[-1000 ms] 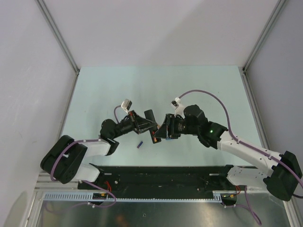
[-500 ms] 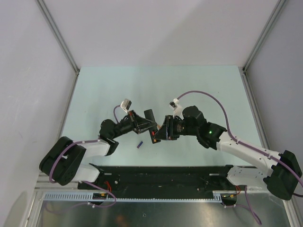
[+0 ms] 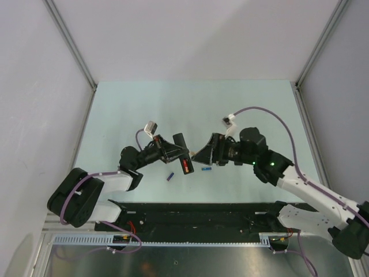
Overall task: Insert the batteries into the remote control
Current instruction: Load the battery into the remote control, then pick up the battery from the center of the board.
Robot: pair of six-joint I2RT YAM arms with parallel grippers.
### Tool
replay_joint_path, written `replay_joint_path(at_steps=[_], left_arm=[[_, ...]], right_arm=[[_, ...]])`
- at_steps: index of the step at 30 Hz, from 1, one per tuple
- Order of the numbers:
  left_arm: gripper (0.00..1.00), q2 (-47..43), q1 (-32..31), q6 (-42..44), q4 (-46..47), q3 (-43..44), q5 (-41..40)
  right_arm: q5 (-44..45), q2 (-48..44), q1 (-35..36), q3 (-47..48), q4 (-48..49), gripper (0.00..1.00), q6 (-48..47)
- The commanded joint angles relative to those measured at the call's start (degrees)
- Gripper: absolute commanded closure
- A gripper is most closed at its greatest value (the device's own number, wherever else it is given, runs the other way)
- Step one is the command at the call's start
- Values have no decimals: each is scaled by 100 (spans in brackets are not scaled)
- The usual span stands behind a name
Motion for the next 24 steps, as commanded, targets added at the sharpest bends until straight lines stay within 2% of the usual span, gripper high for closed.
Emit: replay_joint_path(at_steps=[1, 5, 9, 13, 16, 17, 21, 24], left_arm=[[100, -274, 300, 140, 1328, -286, -2], [100, -731, 546, 228, 1328, -769, -107], [100, -1310, 687, 281, 1267, -1497, -327], [100, -1952, 775, 307, 872, -1868, -398], [100, -2602, 801, 483, 170, -1860, -380], [100, -2969, 801, 640, -319, -1834, -398], [100, -3770, 819, 966, -1316, -1754, -407], [100, -3738, 819, 975, -1414, -1561, -249]], right_arm=[[721, -620, -350, 66, -701, 17, -447], [1936, -490, -403, 66, -1336, 21, -1036], [2745, 405, -377, 66, -1286, 32, -1589], [2606, 1337, -377, 136, -609, 39, -2056], [2544, 2172, -333, 434, -476, 43, -2363], [2588, 2505, -289, 679, -484, 43, -2451], [2781, 3130, -52, 1189, -467, 43, -2891], [2799, 3605, -16, 1567, -580, 43, -3093]])
